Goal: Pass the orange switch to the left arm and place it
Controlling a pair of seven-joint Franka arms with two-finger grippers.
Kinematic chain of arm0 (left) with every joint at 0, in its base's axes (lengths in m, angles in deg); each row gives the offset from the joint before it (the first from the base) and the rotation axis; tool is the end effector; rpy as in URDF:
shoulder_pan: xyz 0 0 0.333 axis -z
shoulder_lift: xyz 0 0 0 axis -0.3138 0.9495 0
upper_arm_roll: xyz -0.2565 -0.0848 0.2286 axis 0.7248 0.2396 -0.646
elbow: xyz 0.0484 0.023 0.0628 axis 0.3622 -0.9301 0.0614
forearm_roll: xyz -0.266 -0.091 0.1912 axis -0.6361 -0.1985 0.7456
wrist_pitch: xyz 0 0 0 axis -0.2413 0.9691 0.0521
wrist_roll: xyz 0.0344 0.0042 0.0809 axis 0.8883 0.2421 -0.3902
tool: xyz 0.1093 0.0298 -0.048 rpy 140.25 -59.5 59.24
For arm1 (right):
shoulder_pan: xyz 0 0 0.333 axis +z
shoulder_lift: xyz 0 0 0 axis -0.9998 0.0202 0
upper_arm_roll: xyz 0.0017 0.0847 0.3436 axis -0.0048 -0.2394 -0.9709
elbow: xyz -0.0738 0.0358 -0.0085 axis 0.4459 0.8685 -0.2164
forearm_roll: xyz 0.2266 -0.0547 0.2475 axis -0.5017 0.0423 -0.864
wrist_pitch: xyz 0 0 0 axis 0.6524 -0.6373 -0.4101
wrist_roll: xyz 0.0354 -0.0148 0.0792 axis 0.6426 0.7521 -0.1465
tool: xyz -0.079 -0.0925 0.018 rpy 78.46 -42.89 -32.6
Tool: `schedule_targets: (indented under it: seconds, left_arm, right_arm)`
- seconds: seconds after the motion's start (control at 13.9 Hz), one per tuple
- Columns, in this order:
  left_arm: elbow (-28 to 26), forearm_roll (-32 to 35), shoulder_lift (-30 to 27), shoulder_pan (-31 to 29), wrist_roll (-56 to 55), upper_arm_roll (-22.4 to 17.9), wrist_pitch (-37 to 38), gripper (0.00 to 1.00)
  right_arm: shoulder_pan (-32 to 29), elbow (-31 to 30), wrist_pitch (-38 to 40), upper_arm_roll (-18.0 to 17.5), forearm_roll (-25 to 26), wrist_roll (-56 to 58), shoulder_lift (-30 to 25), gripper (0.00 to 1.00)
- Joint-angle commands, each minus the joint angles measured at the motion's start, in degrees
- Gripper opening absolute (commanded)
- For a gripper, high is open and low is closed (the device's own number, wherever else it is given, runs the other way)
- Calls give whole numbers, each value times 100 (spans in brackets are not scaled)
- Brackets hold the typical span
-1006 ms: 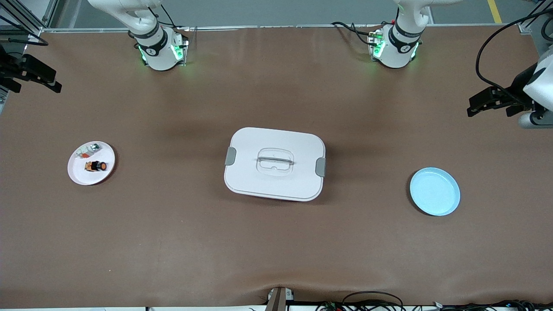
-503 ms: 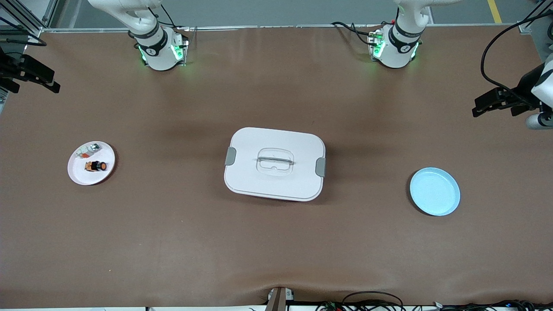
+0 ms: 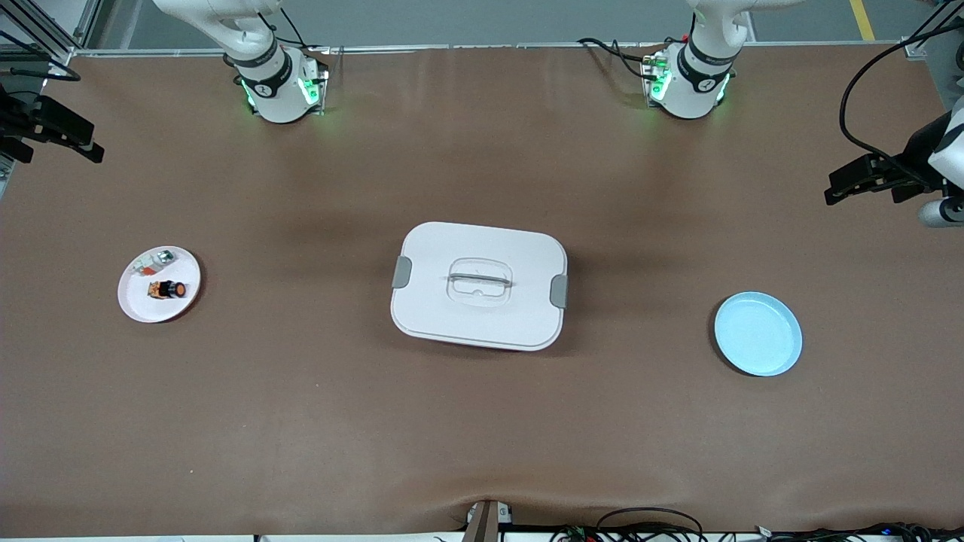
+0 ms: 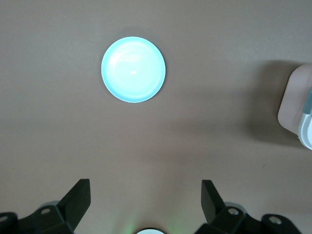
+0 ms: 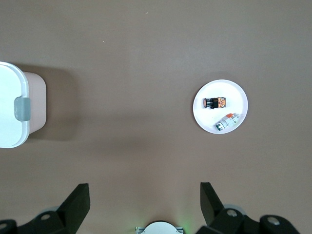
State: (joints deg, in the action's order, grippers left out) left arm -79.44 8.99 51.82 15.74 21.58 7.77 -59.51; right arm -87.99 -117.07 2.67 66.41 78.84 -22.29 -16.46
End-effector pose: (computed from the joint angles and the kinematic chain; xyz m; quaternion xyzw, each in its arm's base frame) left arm 0.5019 -0.0065 0.6392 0.9990 0.0145 -0.0411 0.0067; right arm 0.4603 -0.0050 0.6980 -0.9996 0.0083 0.0243 0.0107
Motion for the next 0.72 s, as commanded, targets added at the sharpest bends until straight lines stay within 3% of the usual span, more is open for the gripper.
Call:
schedule_targets:
  seconds: [0.0, 0.65]
  left_arm:
    - [34, -18, -48, -8, 63, -7, 87, 100]
    - [43, -18, -83, -17, 63, 2, 140, 100]
  right_arm:
    - [-15, 76, 46, -44, 53, 69, 23, 100]
    - [-50, 94, 11, -44, 53, 69, 32, 100]
